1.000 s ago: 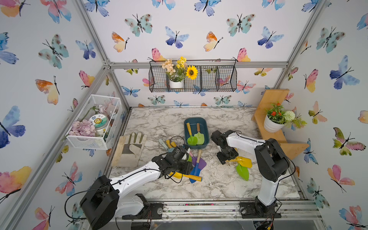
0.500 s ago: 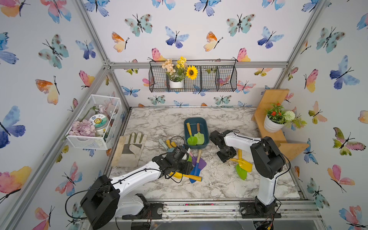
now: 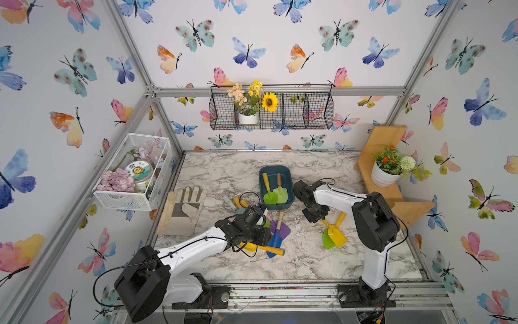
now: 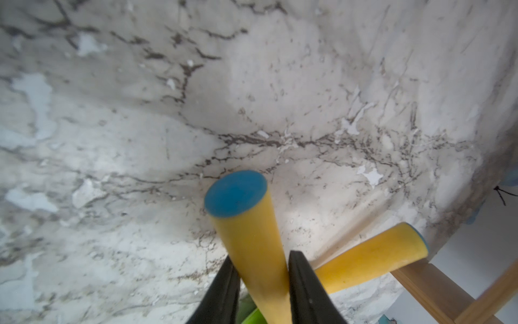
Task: Put the shovel into the storage box
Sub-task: Pick up the shovel from the center of the board.
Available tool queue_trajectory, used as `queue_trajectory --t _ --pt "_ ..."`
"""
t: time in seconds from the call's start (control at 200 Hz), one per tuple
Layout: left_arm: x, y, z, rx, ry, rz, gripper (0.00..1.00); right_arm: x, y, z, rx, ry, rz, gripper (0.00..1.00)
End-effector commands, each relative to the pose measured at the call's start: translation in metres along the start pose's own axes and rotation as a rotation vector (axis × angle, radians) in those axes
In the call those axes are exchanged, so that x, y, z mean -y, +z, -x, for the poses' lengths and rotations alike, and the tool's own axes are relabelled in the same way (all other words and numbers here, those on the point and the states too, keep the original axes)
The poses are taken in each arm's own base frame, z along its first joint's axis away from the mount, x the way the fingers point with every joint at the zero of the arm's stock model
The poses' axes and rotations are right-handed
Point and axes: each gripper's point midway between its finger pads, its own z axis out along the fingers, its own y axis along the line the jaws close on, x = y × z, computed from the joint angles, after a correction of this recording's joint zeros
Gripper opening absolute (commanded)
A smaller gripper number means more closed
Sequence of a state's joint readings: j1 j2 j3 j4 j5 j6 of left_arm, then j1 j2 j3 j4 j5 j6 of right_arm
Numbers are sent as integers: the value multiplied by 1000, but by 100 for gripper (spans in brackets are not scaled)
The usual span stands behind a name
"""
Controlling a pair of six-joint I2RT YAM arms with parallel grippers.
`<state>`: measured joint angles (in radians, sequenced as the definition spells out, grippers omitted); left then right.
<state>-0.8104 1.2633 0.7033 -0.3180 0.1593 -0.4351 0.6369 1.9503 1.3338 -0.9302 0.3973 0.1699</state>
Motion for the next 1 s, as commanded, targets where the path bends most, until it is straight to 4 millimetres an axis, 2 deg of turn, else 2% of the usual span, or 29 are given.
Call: queue_trajectory --t 0.0,0.32,0.476,0.716,0.996 --pt "6 -5 9 14 -16 -31 59 6 -21 11 62 20 2 30" --pt "0 -16 30 63 -59 -36 59 -4 -61 22 148 45 156 25" --pt "-6 -25 43 102 -98 -44 59 -10 -86 34 201 55 242 25" --pt "-19 -35 60 154 -169 -29 59 -7 -128 68 309 93 313 25" --pt "-26 -34 67 163 -213 -4 59 -3 -180 124 466 150 387 25"
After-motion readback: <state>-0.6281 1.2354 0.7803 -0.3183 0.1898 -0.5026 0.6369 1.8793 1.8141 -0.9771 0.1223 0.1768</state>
